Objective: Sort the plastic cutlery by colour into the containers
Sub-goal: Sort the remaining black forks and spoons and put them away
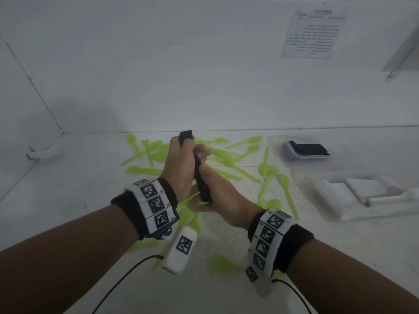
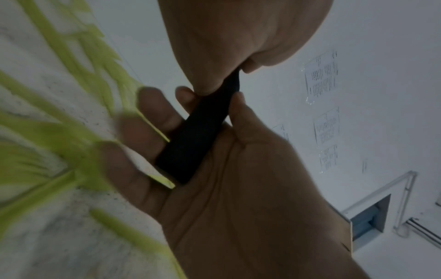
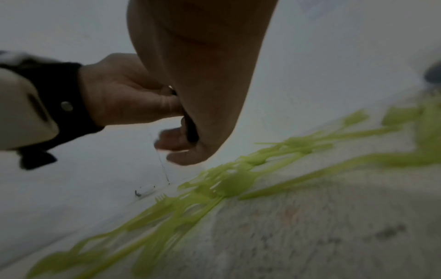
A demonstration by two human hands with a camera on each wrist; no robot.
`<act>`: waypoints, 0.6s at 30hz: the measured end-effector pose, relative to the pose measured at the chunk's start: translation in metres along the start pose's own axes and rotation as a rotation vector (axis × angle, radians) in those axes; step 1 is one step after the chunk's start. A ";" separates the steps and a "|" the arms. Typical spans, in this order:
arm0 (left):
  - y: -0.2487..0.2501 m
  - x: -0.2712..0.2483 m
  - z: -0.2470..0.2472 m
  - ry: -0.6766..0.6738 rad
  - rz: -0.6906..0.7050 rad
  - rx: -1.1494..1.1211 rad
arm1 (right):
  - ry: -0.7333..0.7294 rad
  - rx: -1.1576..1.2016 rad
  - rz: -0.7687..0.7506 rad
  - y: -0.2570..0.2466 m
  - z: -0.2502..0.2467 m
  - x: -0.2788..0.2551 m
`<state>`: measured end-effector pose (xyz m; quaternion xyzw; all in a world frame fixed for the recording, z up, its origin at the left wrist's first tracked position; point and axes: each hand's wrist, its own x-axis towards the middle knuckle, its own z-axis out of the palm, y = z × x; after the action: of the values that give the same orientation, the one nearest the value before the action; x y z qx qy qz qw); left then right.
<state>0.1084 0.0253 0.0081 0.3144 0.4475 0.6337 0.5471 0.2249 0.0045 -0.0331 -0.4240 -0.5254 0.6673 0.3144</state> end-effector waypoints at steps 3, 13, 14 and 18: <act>0.003 0.004 -0.004 -0.028 0.010 0.151 | 0.006 -0.024 -0.042 -0.003 -0.005 0.001; 0.012 0.028 -0.044 -0.473 0.471 0.933 | 0.381 -1.363 -0.505 -0.020 -0.095 -0.006; 0.008 0.027 -0.038 -0.471 0.527 0.959 | 0.399 -1.399 -0.497 -0.023 -0.099 -0.010; -0.006 0.028 -0.008 -0.457 0.591 0.958 | 0.489 -1.454 -0.430 -0.026 -0.119 -0.023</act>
<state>0.0984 0.0506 -0.0032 0.7648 0.4478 0.4034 0.2277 0.3411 0.0422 -0.0131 -0.5465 -0.8157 -0.0302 0.1872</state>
